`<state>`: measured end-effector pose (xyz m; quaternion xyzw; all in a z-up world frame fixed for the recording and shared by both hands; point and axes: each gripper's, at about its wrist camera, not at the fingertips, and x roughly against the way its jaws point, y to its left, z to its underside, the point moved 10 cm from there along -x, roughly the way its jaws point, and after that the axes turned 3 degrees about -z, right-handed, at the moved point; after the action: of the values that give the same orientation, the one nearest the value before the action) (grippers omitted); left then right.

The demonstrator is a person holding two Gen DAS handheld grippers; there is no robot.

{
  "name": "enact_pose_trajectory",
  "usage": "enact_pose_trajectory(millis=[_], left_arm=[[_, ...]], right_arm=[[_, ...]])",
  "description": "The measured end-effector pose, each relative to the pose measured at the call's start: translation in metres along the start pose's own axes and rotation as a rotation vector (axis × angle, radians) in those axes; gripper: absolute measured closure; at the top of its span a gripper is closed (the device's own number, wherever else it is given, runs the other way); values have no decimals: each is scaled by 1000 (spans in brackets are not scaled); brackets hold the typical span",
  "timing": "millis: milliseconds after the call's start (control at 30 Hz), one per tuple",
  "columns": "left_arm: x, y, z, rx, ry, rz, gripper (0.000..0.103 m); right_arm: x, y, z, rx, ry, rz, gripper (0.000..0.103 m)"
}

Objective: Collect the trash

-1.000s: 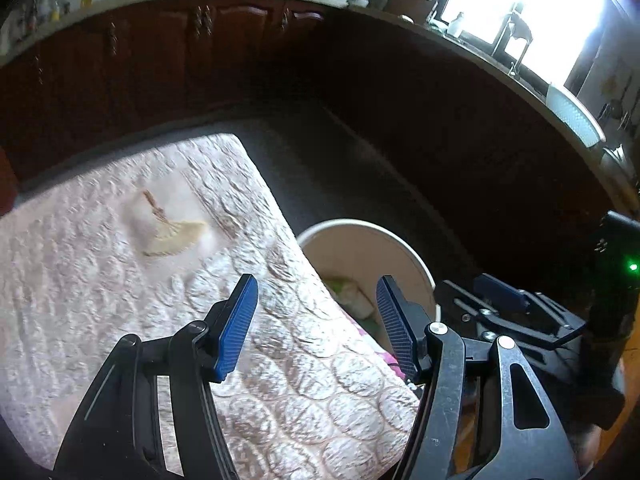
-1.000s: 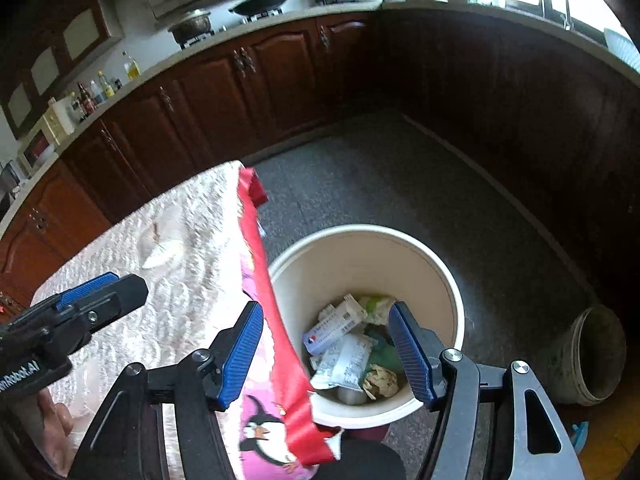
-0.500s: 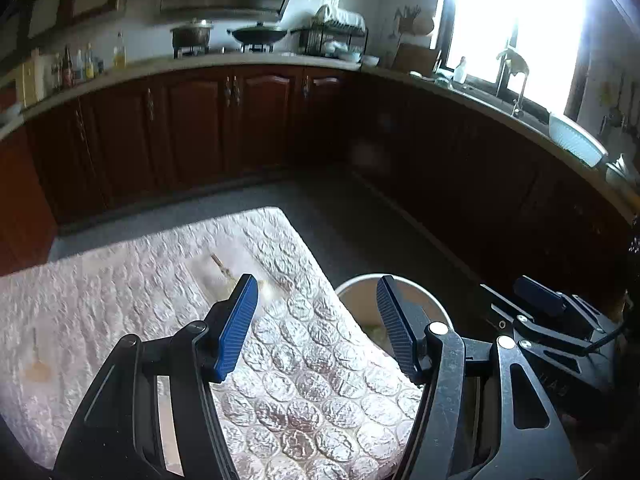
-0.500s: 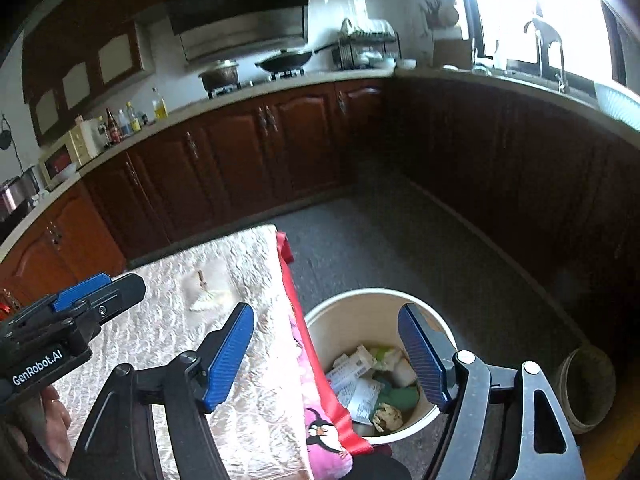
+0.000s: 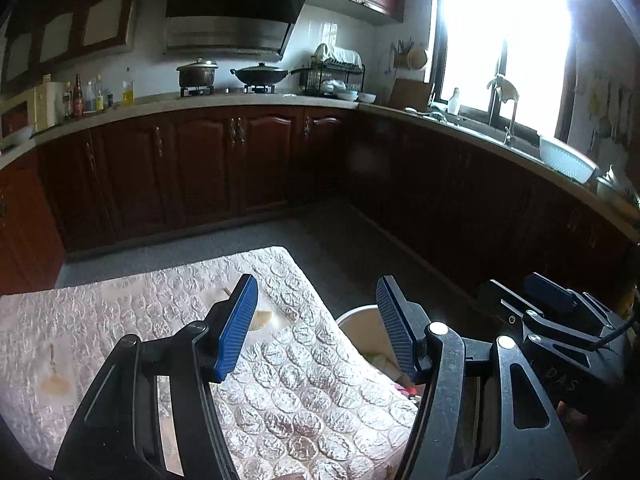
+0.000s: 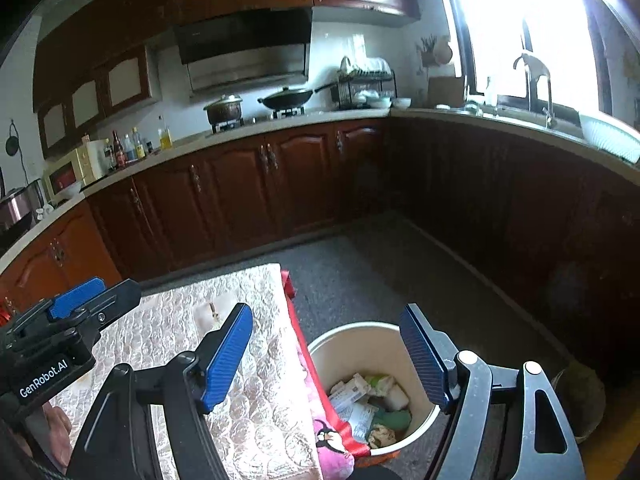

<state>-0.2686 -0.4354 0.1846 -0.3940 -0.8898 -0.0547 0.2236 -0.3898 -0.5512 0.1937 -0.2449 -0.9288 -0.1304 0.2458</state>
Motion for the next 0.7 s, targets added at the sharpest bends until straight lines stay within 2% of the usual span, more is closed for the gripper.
enact_pose_trajectory(millis=[133, 700], left_arm=[[5, -3, -4, -8, -19, -11, 42], [1, 6, 1, 9, -13, -36, 42]], right_arm=[[7, 2, -6, 12, -35, 9, 24], [8, 9, -7, 27, -36, 6, 23]])
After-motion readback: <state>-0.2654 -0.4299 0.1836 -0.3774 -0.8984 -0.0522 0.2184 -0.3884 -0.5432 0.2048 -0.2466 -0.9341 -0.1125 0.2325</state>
